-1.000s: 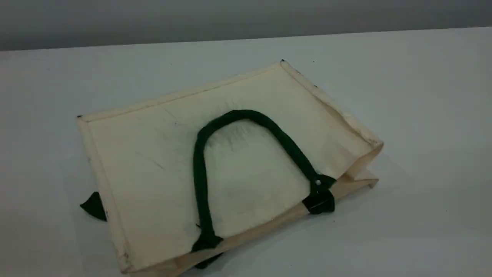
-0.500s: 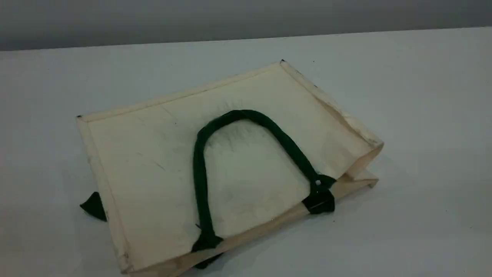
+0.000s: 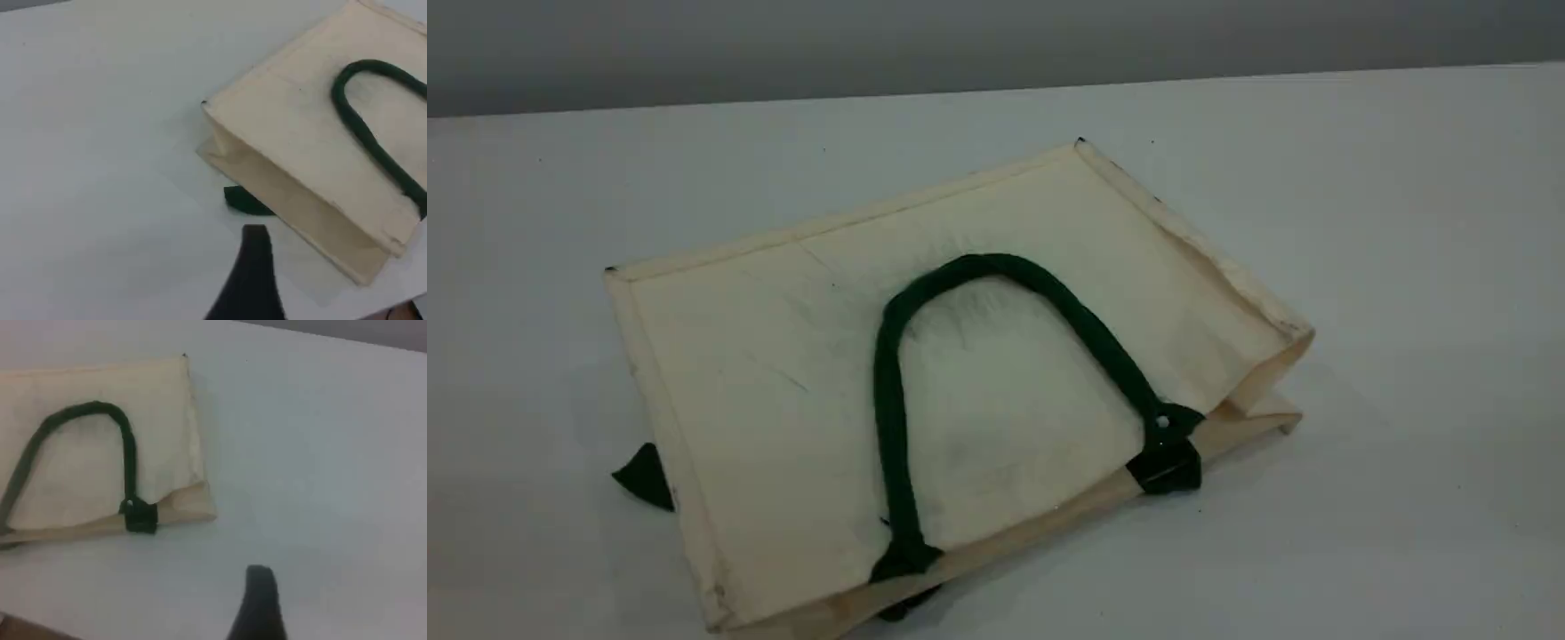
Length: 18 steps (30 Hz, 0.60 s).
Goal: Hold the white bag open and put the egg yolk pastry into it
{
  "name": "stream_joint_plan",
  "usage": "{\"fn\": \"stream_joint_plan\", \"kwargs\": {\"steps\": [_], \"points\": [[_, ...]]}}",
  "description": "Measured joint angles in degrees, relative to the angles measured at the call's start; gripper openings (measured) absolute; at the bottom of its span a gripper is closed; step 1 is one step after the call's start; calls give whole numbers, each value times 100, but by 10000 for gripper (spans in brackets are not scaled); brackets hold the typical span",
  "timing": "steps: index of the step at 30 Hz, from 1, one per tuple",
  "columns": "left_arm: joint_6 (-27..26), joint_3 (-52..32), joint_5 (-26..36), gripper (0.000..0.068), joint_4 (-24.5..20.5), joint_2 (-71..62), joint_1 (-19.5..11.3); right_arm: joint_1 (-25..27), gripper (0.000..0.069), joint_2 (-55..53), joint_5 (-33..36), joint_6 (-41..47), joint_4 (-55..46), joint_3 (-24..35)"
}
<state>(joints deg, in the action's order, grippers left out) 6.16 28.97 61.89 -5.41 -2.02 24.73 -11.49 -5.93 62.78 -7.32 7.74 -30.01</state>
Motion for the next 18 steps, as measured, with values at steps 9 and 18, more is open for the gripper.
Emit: {"fn": "stream_joint_plan", "kwargs": {"steps": [9,18], "points": [[-1,0,-3,589,0,0,0,0,519,0,0,133,-105,0],[-1,0,-3,589,0,0,-185,10,519,0,0,124,-24,0]]}}
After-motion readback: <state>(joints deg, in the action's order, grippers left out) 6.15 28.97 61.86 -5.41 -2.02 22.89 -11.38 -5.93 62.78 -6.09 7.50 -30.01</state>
